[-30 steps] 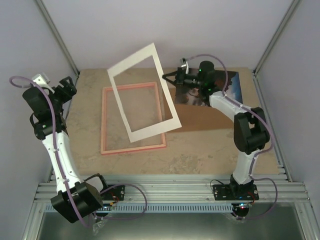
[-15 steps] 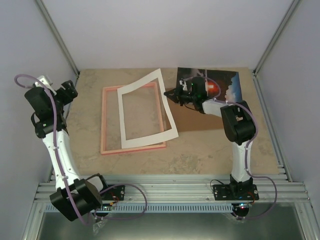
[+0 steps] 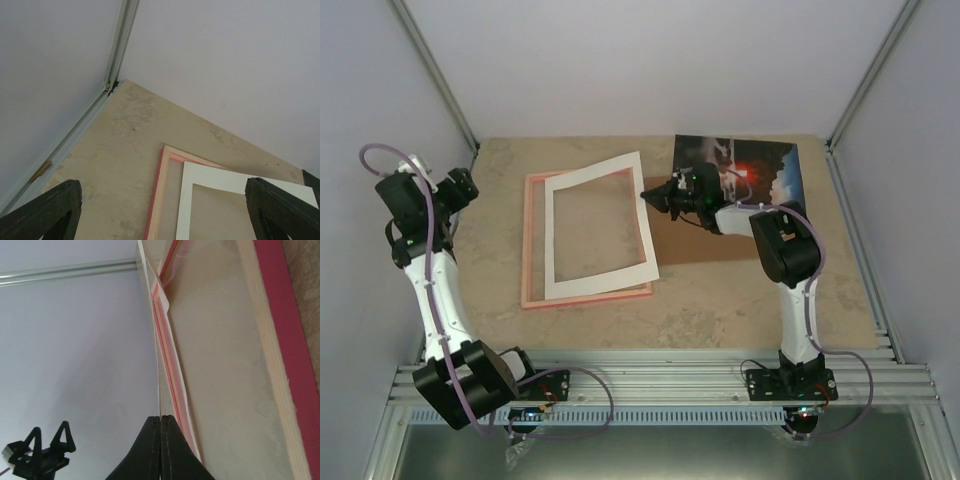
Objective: Put the photo into the frame
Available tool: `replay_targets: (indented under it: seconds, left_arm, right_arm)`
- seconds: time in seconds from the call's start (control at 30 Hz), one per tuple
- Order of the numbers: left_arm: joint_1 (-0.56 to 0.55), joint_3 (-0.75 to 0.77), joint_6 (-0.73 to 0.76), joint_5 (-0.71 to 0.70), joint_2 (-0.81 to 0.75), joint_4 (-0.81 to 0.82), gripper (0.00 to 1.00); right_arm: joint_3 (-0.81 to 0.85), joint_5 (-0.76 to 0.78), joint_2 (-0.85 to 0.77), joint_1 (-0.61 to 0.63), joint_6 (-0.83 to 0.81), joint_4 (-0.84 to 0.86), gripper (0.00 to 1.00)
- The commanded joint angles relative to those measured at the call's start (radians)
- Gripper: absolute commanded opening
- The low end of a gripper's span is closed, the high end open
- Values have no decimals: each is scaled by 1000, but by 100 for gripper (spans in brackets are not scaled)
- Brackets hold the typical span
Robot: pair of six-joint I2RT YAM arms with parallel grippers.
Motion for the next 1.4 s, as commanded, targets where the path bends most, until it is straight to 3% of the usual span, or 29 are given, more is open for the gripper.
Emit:
replay_targets:
  seconds: [0.0,0.33,0.93,1.37]
  left_arm:
    - [6,3,10,-2,19,-3,91]
    - [5,9,18,8,44,-13,91]
    - [6,-2,19,12,64,-3,90]
    - [6,-16,28,0,59,-4,91]
  right_arm:
    - [-44,29,21,38,95,115,1]
    - [-48,100,94,114,175,287,0]
    - [-63,124,51,47,-132,154,0]
    - [-57,176,100,105,-49,245,1]
